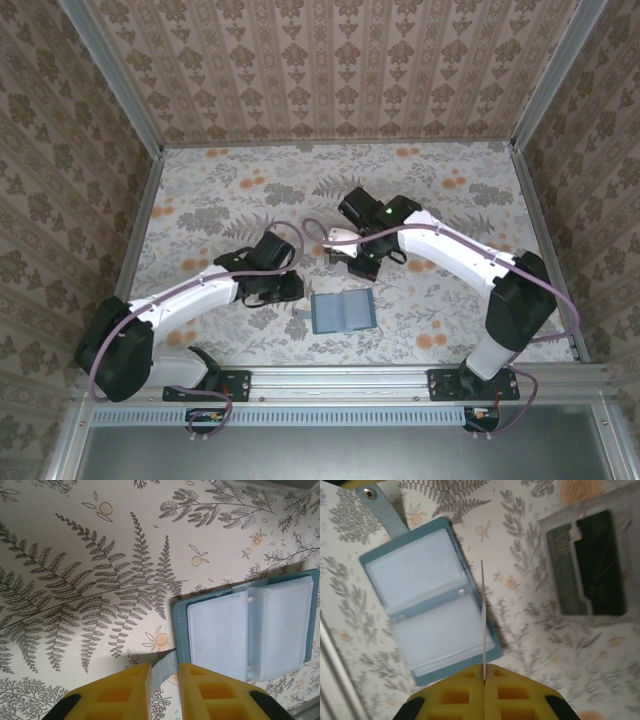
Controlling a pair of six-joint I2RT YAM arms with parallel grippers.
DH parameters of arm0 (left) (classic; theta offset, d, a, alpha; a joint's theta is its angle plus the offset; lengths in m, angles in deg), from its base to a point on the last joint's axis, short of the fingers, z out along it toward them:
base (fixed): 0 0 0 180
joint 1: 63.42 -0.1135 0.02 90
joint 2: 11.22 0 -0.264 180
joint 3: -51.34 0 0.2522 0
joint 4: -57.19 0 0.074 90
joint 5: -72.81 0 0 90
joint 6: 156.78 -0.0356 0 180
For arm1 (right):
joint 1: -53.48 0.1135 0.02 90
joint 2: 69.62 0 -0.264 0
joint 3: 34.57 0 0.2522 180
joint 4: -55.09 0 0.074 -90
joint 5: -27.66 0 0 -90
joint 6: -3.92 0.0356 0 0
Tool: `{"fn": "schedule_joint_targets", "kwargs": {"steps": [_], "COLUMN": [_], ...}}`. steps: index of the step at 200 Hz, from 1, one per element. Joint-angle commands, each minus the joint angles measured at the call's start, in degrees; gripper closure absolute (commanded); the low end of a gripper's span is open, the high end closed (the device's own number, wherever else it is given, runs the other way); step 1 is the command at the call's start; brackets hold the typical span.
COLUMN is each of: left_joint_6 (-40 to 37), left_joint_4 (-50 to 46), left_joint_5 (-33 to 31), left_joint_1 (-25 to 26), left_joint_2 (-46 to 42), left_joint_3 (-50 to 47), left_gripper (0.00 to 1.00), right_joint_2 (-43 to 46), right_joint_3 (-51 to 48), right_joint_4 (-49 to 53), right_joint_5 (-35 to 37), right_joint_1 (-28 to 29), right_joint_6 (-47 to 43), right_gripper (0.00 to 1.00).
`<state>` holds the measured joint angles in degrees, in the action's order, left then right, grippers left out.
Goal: Take the credit cards out of the card holder
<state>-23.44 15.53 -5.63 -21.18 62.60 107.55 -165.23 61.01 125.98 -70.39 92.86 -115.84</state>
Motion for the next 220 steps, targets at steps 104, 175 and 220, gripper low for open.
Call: {"fn": "schedule_joint_targets", "kwargs": {"steps": [104,175,220], "left_joint_6": [3.32,3.5,3.08], "left_joint_4": [-1.69,-1.72,-1.54], "left_joint_5": [-1.39,-1.05,-0.39], "left_joint_1": [-2.42,-3.43,-4.18], "left_joint_2": [-6.76,-6.76,-6.52], "left_joint_3": [-4.76,-5.98,-5.98], "left_gripper": [0.76,0.76,0.76], "right_joint_2": [-22.98,-34.29,-37.86], "right_joint_3": [33.5,46.43,48.24], "right_joint_4": [15.48,22.1,22.54], "right_joint_5": [4.18,4.52,4.1], "right_joint_1": [-6.8,-8.88,-9.05], "right_joint_6": [-21.5,-23.94,-23.35], "right_gripper": [0.97,0.96,0.92]}}
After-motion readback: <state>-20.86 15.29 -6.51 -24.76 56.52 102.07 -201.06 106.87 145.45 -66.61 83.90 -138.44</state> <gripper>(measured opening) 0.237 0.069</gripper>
